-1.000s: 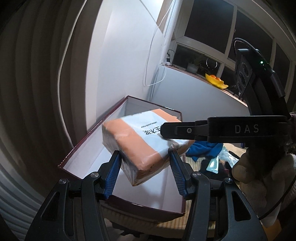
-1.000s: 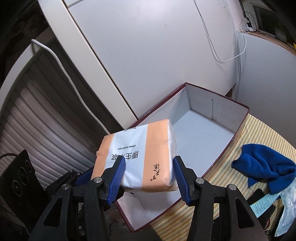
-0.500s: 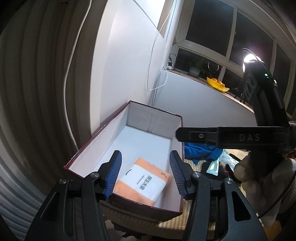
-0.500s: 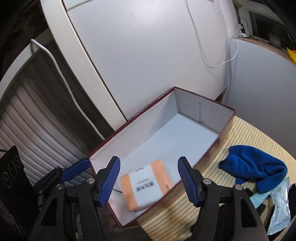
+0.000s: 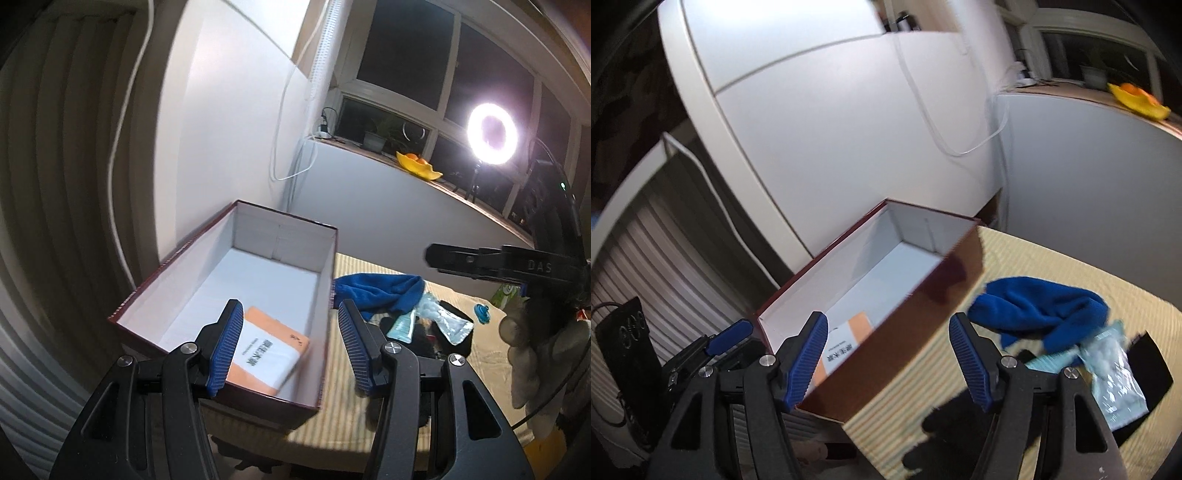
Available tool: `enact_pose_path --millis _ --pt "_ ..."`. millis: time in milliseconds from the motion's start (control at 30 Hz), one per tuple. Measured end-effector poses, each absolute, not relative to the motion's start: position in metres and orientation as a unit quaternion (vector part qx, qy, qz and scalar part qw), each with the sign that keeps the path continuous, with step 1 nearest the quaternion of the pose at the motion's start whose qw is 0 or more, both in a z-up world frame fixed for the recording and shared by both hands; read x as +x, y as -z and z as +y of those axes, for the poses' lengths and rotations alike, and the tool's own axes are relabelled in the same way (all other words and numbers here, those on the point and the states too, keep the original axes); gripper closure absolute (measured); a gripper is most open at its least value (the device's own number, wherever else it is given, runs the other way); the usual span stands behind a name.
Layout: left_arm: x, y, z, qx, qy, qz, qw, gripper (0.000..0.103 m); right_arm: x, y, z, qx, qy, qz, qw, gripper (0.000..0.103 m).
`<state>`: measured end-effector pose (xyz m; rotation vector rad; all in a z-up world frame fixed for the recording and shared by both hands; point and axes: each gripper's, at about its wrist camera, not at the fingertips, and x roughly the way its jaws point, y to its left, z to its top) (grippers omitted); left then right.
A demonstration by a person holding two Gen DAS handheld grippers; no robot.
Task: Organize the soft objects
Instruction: 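Open the right gripper to drop the tissue pack into the box, then reach the right gripper to the blue knit hat while the left gripper approaches it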
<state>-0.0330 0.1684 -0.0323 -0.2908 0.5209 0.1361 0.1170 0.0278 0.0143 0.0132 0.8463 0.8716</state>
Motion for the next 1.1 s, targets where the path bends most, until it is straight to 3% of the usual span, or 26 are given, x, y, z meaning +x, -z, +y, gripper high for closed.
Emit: enact_pose_path --millis 200,333,433,600,700,967,1100 --pt "-0.025 0.028 0.140 -0.125 -0.043 0.262 0.956 0.050 0.111 -0.019 -0.037 0.012 -0.378 0.382 0.843 0.037" --pt "-0.014 0.027 0.117 -0.114 -0.020 0.272 0.955 0.049 0.109 -0.021 -0.085 0.023 -0.347 0.378 0.858 0.024" --pt "-0.001 0.028 0.099 -0.105 -0.002 0.283 0.953 0.040 0.111 -0.023 -0.122 0.037 -0.323 0.379 0.866 0.024" --pt "0.021 0.027 0.067 -0.068 0.030 0.307 0.949 0.039 0.120 -0.019 -0.180 0.054 -0.277 0.384 0.879 0.024" --pt "0.040 0.025 0.048 -0.045 0.056 0.329 0.941 0.031 0.127 -0.015 -0.209 0.059 -0.253 0.388 0.884 0.024" --pt "0.102 0.013 0.025 -0.006 0.087 0.381 0.920 0.031 0.161 0.006 -0.278 0.080 -0.188 0.416 0.886 0.024" --pt "0.122 0.013 0.034 -0.038 0.087 0.402 0.911 0.031 0.174 0.016 -0.304 0.110 -0.174 0.433 0.878 0.024"
